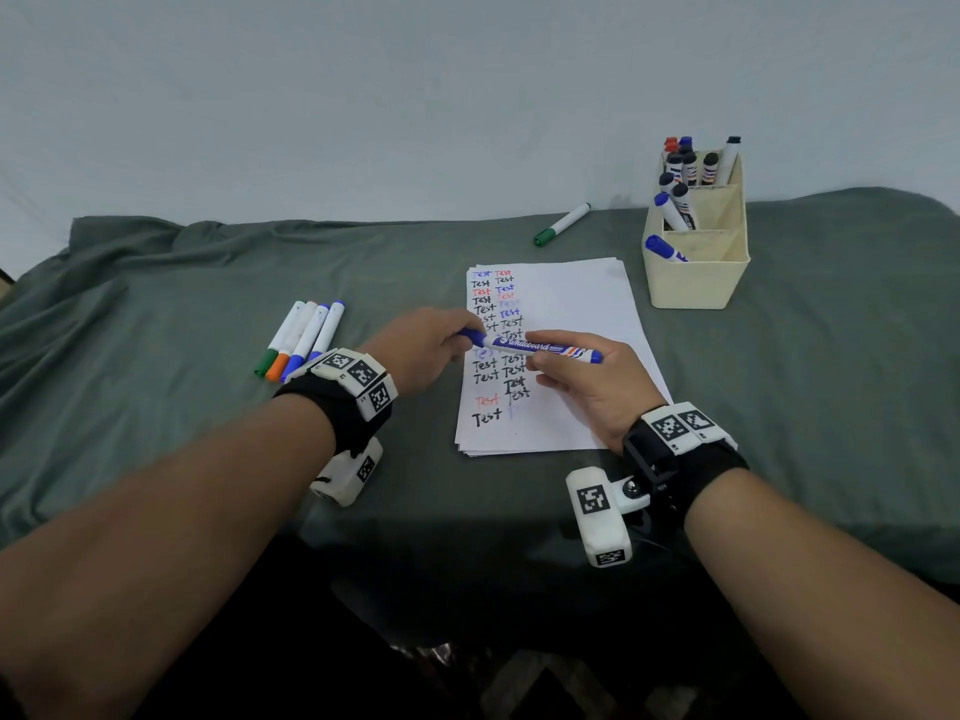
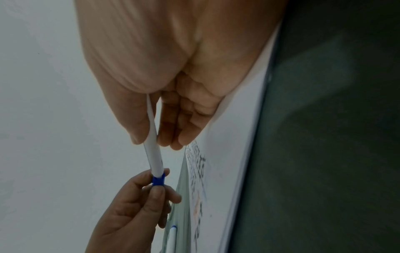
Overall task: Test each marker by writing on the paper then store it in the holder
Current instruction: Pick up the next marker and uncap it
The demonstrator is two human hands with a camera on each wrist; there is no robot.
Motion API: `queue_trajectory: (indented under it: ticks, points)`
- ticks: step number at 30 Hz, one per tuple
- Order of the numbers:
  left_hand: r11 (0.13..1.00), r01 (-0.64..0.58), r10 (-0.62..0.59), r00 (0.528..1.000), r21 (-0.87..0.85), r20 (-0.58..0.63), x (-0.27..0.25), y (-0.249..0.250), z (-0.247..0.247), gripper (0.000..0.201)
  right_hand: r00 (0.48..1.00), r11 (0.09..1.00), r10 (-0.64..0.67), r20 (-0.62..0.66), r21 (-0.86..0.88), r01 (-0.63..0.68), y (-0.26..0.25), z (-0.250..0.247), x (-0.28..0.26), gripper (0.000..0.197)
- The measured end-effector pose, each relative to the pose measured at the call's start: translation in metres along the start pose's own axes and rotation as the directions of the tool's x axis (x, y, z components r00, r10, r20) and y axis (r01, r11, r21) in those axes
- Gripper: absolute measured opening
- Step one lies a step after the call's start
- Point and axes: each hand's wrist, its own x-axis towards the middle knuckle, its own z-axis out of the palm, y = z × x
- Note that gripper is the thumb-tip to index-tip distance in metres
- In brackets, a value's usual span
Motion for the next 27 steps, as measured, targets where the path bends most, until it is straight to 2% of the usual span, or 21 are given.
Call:
queue_trajectory:
  ticks: [10,15,20,25,27]
  points:
    - [1.000,0.017,-0.017,1.000,0.000,-0.002,-0.0019,0.0060,0.0005,0.014,0.998,1.000,-0.023,-0.063,0.000,0.023,0.0004,-0.0002,0.0003,0.031]
    - [0.998,-0.024,0.023,0.999,0.052,0.028,-0.0009,0.0070,0.0002,0.017,0.999,0.998,-0.028,-0.025,-0.053,0.027,-0.0014,0.0015,-0.0018,0.020]
    - [0.991,-0.058,0.058,0.998,0.122,-0.002,-0.0005,0.0054,0.0004,0.019,0.999,0.992,-0.045,-0.020,-0.115,0.043,-0.0069,0.0039,-0.0043,0.018]
    - [0.984,-0.086,0.092,0.995,0.158,-0.032,-0.0010,0.0025,-0.0008,0.021,0.998,0.974,-0.057,0.018,-0.217,0.060,-0.0086,0.0050,-0.0059,0.022]
    - [0.969,-0.110,0.126,0.991,0.223,-0.056,-0.0024,0.0008,-0.0016,0.021,0.998,0.958,-0.053,0.022,-0.281,0.057,-0.0072,0.0046,-0.0040,0.033]
